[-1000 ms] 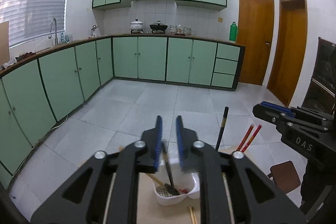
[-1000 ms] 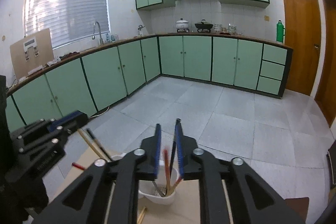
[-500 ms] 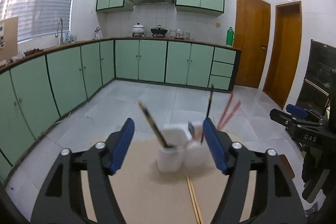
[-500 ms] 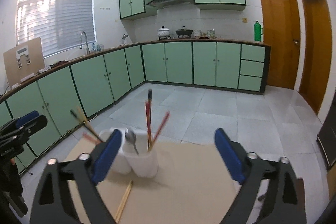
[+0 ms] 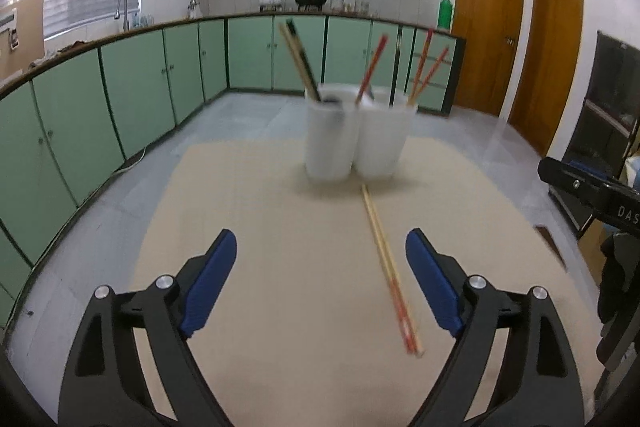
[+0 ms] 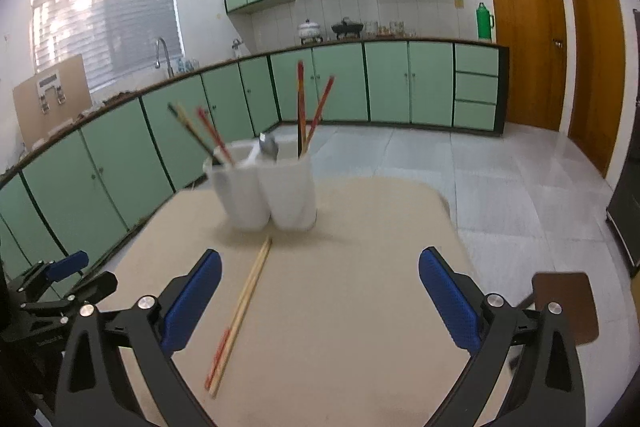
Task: Organize utensils
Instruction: 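Move both tools back toward the last two chopsticks on the board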
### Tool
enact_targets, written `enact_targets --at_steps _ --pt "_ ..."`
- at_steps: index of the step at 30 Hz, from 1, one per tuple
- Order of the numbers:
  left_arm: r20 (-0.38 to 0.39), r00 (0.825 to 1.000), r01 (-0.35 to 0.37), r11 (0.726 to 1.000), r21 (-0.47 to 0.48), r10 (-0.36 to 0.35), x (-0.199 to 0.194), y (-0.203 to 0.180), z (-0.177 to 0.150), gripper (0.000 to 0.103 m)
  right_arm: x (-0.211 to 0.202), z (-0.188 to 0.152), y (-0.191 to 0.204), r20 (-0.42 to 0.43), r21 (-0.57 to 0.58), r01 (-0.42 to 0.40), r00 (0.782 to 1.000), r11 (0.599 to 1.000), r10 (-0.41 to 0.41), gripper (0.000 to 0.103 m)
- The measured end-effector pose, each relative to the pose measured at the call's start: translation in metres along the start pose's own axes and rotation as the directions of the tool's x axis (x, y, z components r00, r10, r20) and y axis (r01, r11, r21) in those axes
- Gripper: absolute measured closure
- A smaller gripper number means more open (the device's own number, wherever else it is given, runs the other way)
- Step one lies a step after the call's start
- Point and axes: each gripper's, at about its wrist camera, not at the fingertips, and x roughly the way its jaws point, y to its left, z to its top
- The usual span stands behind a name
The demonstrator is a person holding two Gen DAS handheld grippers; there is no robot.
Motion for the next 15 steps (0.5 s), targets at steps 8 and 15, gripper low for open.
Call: enact_targets --at_steps 8,15 --pt "-0.121 0.993 -0.010 1.000 0.014 0.011 0.015 0.002 -0.049 0.017 0.015 -0.059 0.019 -0.129 -0.022 0.022 0.991 1.000 -0.024 0.006" --pt "-0.175 0.983 -0.051 0.999 0.010 0.052 0.021 0.016 -0.070 0.017 0.033 -0.096 0.043 -0.221 -0.066 -0.016 0.975 0.998 0.001 0.008"
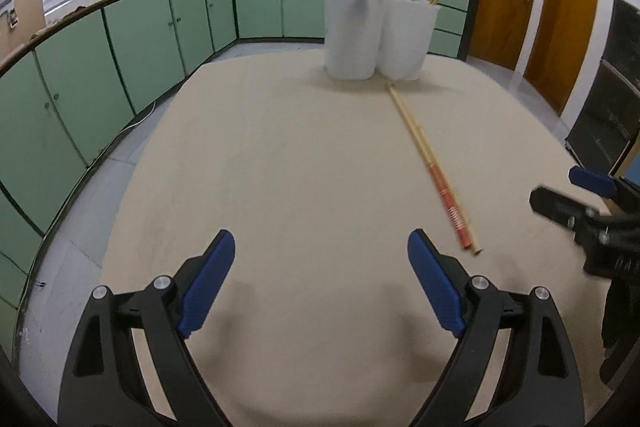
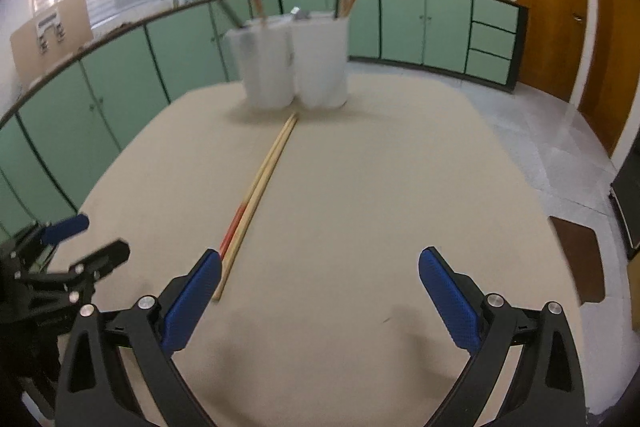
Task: Organize utensils
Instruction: 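Move both tools back toward the last two chopsticks on the board, then grasp the plain wooden chopstick with the right tool while the left tool grasps the red-tipped chopstick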
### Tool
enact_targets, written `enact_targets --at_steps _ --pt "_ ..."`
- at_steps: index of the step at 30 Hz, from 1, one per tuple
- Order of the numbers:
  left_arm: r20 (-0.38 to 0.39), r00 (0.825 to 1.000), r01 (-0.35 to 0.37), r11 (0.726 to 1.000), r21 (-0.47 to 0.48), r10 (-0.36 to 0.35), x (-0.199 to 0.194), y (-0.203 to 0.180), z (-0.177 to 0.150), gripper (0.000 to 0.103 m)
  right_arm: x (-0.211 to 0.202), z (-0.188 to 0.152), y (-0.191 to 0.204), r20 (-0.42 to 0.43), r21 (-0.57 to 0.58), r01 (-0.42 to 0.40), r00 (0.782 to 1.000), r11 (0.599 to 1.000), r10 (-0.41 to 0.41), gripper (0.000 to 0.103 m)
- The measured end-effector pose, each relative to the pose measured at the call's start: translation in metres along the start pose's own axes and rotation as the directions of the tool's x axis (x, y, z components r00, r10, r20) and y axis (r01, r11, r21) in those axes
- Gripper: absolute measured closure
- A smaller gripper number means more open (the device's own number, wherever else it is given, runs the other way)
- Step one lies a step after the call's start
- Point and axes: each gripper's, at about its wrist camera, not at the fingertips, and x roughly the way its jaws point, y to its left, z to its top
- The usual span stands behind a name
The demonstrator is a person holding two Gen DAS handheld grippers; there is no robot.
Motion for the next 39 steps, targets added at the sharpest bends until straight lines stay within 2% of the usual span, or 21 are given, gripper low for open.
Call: enact_targets --at_steps 8,12,17,21,26,28,32,35,37,39 --pt "-0.014 0.999 -0.041 0.999 -0.035 0.040 0.000 0.024 -0.004 0.017 0.015 -0.017 0.030 -0.075 -0.042 -0.061 0.996 0.997 0.058 0.029" --pt "-0.018 0.999 -0.045 0.998 -0.040 0.044 0.000 0.028 -0.004 0.017 0.022 -0.018 0.040 -0.101 -0.059 -0.067 0.993 0.996 0.061 0.039" --pt "-0.018 0.999 -0.040 0.998 -0.042 0.039 0.000 0.028 -0.004 0.017 0.025 -0.016 0.042 -0.108 -0.065 -0.056 0.993 0.996 0.048 0.042" --pt "-0.021 0.999 -0.035 0.998 -0.048 0.034 0.001 0.026 -0.003 0.017 0.024 -0.015 0.040 -0.106 -0.063 -0.039 0.994 0.997 0.033 0.049" --pt "-0.028 0.999 -0.030 0.998 -0.049 0.029 0.003 0.024 -0.002 0.017 0.020 -0.014 0.021 -0.102 -0.041 0.017 0.995 0.999 -0.021 0.050" --pt "-0.031 0.999 -0.029 0.998 -0.052 0.027 0.004 0.022 -0.002 0.017 0.018 -0.015 0.009 -0.104 -0.009 0.029 0.994 1.000 -0.030 0.054" --pt "-0.032 0.999 -0.020 0.999 -0.049 0.018 0.005 0.018 -0.002 0.017 0.012 -0.015 0.002 -0.092 0.020 -0.016 0.996 1.000 0.018 0.054" --pt "-0.032 0.999 -0.018 0.999 -0.043 0.017 0.005 0.016 -0.001 0.017 0.013 -0.016 0.009 -0.092 -0.007 -0.043 0.995 0.999 0.042 0.057" --pt "-0.031 0.999 -0.018 0.999 -0.043 0.017 0.004 0.016 -0.002 0.017 0.016 -0.016 0.013 -0.100 -0.018 -0.060 0.993 0.998 0.058 0.066" --pt "-0.031 0.999 -0.020 0.999 -0.047 0.019 0.003 0.017 -0.002 0.017 0.019 -0.016 0.017 -0.108 -0.025 -0.077 0.991 0.997 0.074 0.070"
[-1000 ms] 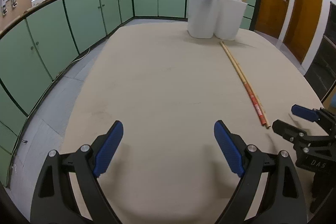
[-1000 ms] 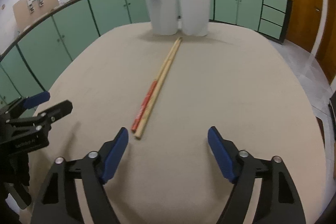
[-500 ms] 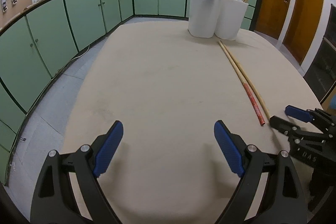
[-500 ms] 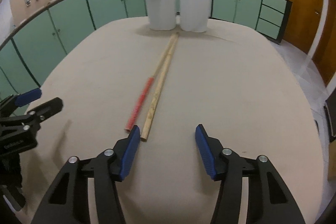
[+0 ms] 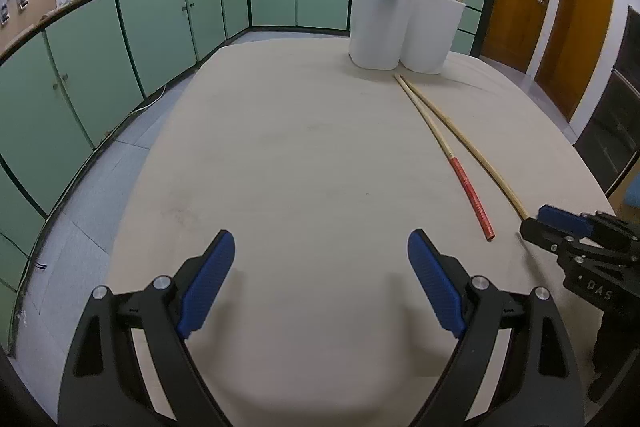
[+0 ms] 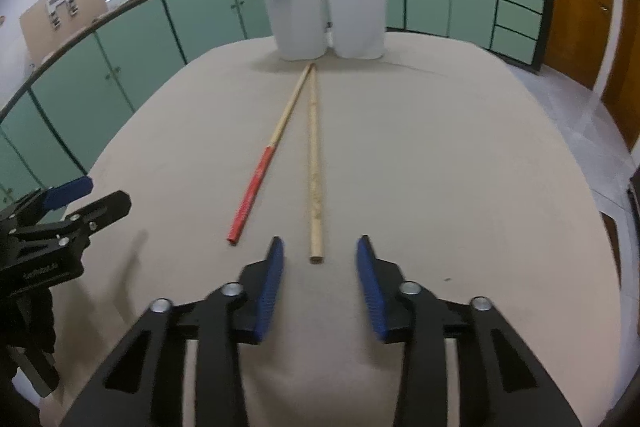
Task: Organize utensils
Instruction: 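Grasp the plain wooden chopstick with the right tool while the left tool grasps the red-tipped chopstick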
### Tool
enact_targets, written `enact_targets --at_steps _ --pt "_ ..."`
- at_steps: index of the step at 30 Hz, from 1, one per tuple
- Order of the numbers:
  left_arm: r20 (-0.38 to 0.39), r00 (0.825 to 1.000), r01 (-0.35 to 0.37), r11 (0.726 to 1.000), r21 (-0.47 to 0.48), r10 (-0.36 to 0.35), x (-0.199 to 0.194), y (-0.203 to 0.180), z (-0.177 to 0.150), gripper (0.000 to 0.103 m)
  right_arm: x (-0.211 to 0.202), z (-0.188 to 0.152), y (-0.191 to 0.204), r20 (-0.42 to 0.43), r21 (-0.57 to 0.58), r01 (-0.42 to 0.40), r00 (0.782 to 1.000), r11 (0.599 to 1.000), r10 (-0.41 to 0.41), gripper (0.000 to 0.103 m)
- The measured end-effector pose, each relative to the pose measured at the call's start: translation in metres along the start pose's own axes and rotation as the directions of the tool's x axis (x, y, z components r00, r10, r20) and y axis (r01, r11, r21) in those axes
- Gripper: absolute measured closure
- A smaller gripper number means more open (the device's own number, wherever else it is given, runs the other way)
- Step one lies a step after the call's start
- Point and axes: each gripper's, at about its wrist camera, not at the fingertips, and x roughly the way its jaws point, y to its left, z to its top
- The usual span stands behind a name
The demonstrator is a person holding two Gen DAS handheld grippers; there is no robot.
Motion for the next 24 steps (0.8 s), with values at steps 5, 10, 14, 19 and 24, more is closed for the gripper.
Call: enact_targets --at_steps 5,10,14,19,24 --pt "-0.003 1.000 -0.004 1.000 -0.015 0.004 0.001 0.002 0.001 0.017 0.004 0.004 0.005 0.001 -0.018 -0.001 1.000 1.000 0.001 0.075" --pt "-0.009 1.000 0.008 1.000 -0.020 -0.008 0.003 -0.002 0.001 0.017 0.006 0.005 0.002 0.000 -0.013 0.008 1.000 1.000 -0.008 0.090" --pt "-0.014 1.000 0.020 1.000 -0.009 -0.020 0.004 -0.011 0.001 0.017 0.004 0.003 0.001 0.003 -0.018 0.014 1.000 1.000 -0.013 0.096" --pt "-0.017 0.999 0.043 0.999 0.013 -0.043 0.006 -0.029 0.001 0.017 -0.002 0.001 -0.004 0.018 -0.009 0.030 0.999 1.000 -0.030 0.096" --pt "-0.019 0.997 0.073 0.997 0.034 -0.073 0.009 -0.052 0.003 0.017 -0.014 0.000 -0.022 0.040 0.027 0.046 0.998 0.999 -0.047 0.096"
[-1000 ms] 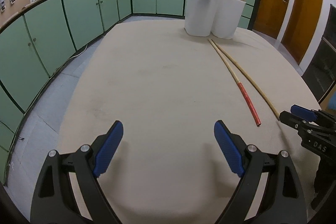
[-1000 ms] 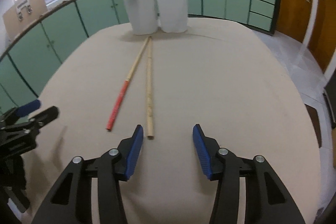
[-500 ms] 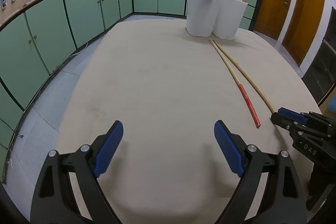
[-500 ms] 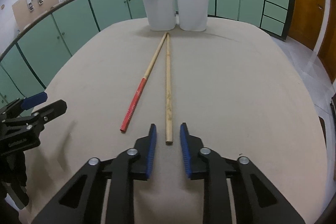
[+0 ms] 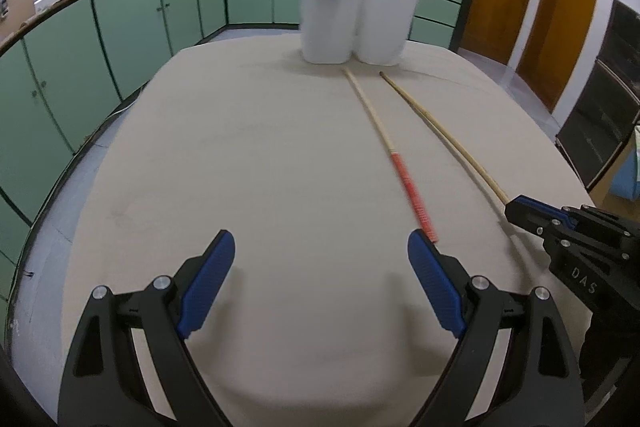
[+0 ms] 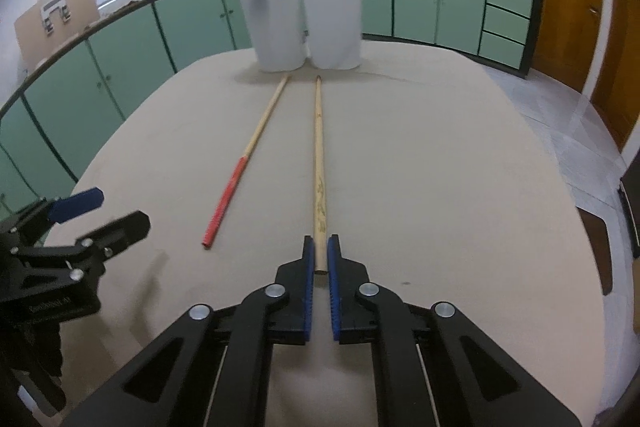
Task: Organize utensils
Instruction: 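Grasp the plain wooden chopstick with the right tool while the left tool grasps the red-tipped chopstick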
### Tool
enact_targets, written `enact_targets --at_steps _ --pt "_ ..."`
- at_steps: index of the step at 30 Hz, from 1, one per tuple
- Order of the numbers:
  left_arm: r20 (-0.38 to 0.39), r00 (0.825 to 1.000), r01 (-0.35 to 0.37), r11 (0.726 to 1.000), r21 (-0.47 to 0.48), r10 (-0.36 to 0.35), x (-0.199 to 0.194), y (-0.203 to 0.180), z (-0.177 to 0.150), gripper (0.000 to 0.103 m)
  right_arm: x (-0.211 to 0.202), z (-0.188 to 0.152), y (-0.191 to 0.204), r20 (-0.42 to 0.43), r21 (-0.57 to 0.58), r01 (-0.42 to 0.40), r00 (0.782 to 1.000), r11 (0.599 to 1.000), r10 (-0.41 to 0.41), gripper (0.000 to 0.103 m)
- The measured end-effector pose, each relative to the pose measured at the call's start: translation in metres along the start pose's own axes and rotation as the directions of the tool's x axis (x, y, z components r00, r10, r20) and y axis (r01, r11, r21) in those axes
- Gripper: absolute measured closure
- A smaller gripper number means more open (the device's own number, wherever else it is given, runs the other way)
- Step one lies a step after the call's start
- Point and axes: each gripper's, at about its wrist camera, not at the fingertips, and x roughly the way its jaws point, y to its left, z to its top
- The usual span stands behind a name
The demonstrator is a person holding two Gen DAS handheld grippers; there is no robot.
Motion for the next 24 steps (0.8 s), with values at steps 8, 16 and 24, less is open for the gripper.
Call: enact_targets --at_steps 8,16,24 --pt "-0.020 1.000 0.022 0.999 0.034 -0.021 0.017 -0.035 0.003 0.032 -0.011 0.001 -0.027 0.019 0.048 0.013 1.000 0.999 -0.014 0.096" --pt "-0.057 0.998 0.013 0.999 0.037 -0.011 0.032 -0.048 0.005 0.050 -0.012 0.000 -0.040 0.023 0.072 0.007 1.000 0.997 -0.009 0.096" --pt "-0.052 0.999 0.018 0.998 0.058 -0.015 0.031 -0.060 0.004 0.096 -0.010 -0.001 -0.042 0.022 0.082 -0.003 1.000 0.997 0.001 0.096"
